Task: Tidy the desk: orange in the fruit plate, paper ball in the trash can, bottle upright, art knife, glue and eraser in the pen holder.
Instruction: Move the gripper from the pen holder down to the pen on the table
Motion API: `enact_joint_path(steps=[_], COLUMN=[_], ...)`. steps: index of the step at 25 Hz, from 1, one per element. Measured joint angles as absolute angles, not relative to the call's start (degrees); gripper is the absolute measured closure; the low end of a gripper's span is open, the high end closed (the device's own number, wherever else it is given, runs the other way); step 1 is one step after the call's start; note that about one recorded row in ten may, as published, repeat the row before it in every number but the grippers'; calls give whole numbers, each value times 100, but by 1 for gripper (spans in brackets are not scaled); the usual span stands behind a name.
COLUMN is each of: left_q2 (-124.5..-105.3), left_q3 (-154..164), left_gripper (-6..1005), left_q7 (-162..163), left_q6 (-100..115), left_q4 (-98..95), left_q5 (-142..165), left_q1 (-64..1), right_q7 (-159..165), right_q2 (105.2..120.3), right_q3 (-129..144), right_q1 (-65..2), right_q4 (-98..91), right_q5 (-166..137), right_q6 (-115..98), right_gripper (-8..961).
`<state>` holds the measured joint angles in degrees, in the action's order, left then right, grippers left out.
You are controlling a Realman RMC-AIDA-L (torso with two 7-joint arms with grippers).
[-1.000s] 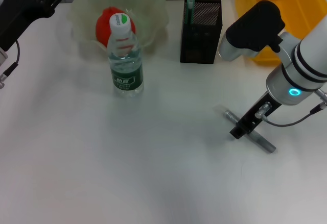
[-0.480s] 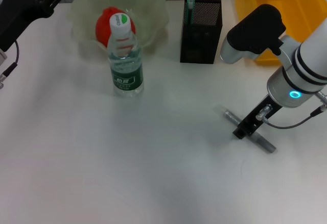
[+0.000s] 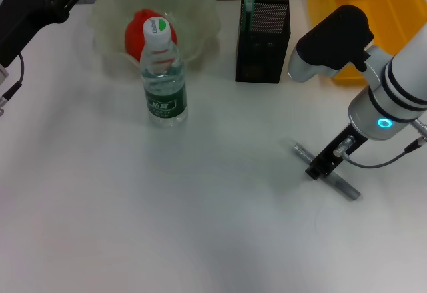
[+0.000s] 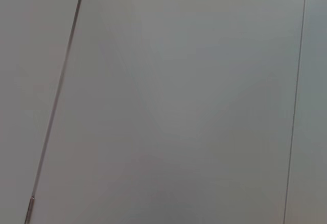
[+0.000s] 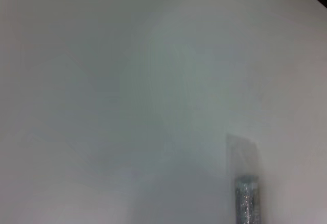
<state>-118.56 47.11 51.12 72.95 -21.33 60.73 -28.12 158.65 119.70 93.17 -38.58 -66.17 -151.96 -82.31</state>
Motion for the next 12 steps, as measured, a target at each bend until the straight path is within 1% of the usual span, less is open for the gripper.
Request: enact_joint_path(steps=[3,12], left_q2=[-11851,-11846], left_q3=[4711,4711], left_gripper=[372,372], left_q7=[5110,5083], left_q6=[7295,7284], left_q4=[-2136,-2136], left_q5=[6072,6073], left_q1=[-2812,-2812], right_q7=[15868,15878], right_q2=[11970,11970], right_q3=[9317,9316], right_q1=[-3858,-3880], right_q4=[-6616,-6560], right_q5=[-15196,-15196], right_q6=[-8228,-8230], right_gripper=[682,730])
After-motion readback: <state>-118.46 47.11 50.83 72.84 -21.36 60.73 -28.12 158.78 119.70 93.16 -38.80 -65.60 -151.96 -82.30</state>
